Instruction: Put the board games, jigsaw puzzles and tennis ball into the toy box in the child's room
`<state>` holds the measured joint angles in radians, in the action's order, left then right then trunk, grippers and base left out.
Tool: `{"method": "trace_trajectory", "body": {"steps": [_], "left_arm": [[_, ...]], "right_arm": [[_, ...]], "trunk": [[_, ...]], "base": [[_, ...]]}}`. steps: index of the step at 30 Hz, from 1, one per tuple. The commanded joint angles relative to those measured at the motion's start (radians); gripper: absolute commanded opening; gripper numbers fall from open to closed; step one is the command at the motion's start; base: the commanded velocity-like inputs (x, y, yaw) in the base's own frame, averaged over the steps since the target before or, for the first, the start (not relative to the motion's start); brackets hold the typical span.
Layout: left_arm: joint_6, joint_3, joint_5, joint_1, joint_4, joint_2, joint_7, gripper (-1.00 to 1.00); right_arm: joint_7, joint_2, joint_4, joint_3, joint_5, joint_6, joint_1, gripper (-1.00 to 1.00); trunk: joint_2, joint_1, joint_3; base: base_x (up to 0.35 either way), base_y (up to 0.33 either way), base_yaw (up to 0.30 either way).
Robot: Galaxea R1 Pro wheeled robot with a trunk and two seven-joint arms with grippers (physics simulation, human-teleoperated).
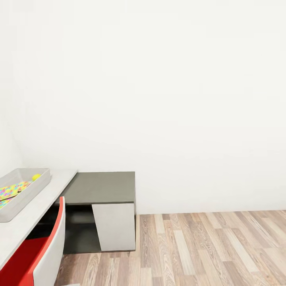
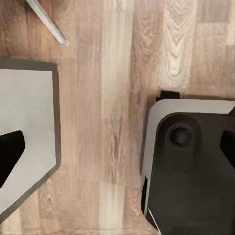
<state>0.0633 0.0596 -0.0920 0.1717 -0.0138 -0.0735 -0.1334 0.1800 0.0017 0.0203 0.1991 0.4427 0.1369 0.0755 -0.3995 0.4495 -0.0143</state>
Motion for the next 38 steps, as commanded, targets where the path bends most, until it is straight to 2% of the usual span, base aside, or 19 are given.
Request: {"method": "trace_trajectory", "body": {"steps": [1, 5, 8, 13, 16, 20, 30, 38], "left_arm": [[0.019, 0.008, -0.006, -0.026, 0.001, -0.001, -0.003, 1.00], [0.061, 0.008, -0.001, -0.100, 0.001, -0.001, -0.007, 1.00], [0.092, 0.008, 0.000, -0.129, 0.002, -0.002, -0.009, 1.00], [0.127, 0.008, 0.000, -0.174, 0.002, -0.003, -0.010, 1.00], [0.129, 0.007, -0.003, -0.180, 0.002, -0.003, -0.010, 1.00], [0.124, 0.001, -0.002, -0.182, 0.001, -0.003, -0.009, 1.00], [0.127, -0.007, -0.004, -0.176, -0.086, 0.035, -0.008, 1.00], [0.127, -0.005, -0.001, -0.176, -0.090, 0.036, -0.008, 1.00]], "right_arm": [[0.003, -0.002, -0.001, 0.009, 0.008, 0.004, -0.007, 1.00], [0.003, -0.007, -0.003, 0.009, 0.007, 0.005, -0.018, 1.00], [0.003, -0.010, -0.003, 0.009, 0.007, 0.007, -0.020, 1.00], [0.003, -0.045, 0.000, 0.011, 0.006, 0.007, -0.020, 1.00], [0.003, -0.054, 0.001, 0.011, 0.005, 0.007, -0.020, 1.00], [0.002, -0.047, 0.000, 0.010, 0.007, 0.005, -0.020, 1.00], [0.000, -0.039, -0.001, 0.004, 0.013, 0.007, -0.020, 1.00], [-0.001, -0.039, -0.001, 0.006, 0.013, 0.006, -0.020, 1.00]], "trunk": [[0.000, 0.000, 0.000], [0.000, 0.000, 0.000], [0.000, 0.000, 0.000], [0.000, 0.000, 0.000], [0.000, 0.000, 0.000], [0.000, 0.000, 0.000], [0.000, 0.000, 0.000], [0.000, 0.000, 0.000]], "base": [[0.000, 0.000, 0.000], [0.000, 0.000, 0.000], [0.000, 0.000, 0.000], [0.000, 0.000, 0.000], [0.000, 0.000, 0.000], [0.000, 0.000, 0.000], [0.000, 0.000, 0.000], [0.000, 0.000, 0.000]]}}
